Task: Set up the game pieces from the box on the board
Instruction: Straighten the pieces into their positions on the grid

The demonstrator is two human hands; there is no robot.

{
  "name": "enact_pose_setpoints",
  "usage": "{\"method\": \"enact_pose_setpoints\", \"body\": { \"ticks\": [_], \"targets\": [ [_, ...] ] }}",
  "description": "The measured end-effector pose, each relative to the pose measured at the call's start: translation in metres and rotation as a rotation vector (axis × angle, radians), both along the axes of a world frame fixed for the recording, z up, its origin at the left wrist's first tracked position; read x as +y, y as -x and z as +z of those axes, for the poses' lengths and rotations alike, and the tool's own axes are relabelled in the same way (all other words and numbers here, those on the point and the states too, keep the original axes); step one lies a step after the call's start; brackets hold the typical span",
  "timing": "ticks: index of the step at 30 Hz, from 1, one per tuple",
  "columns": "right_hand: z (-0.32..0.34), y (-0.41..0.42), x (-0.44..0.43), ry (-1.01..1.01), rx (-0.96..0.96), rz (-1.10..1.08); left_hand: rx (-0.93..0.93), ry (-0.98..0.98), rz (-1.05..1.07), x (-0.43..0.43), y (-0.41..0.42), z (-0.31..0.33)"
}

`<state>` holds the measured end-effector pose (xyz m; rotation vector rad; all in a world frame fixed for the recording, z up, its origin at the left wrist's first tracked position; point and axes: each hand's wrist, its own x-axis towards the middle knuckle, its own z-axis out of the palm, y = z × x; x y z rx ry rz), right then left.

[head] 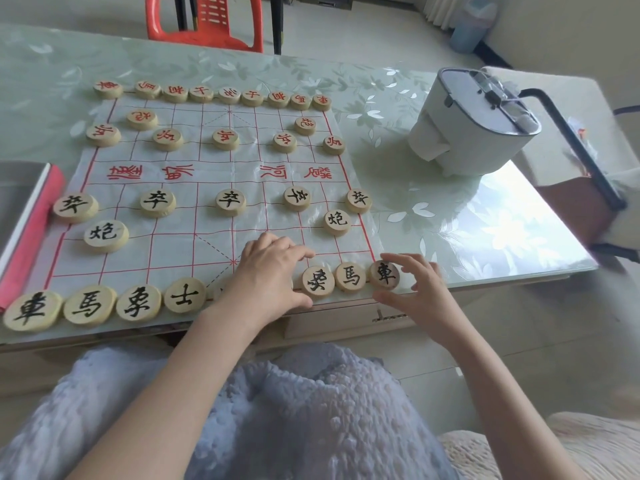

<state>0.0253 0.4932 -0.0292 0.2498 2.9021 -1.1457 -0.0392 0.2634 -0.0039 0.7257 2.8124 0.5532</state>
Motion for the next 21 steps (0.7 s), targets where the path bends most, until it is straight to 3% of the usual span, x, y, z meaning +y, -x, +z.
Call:
{"method": "enact_pose_setpoints", "body": {
  "ticks": [9,14,21],
  "targets": [
    [0.000,0.000,-0.003,0.018,0.003,-0.003,-0.034,-0.001,0.021,-0.019,-0.001,0.002],
    [0.014,-0.003,-0.025,0.007,0.101,0.049,-0.034,-0.006,0.033,-0.021,0.000,0.001],
    [0.012,0.024,-0.075,-0.344,0.090,0.223,-0.010,0.036,0.050,-0.027,-0.003,0.003]
  ]
}}
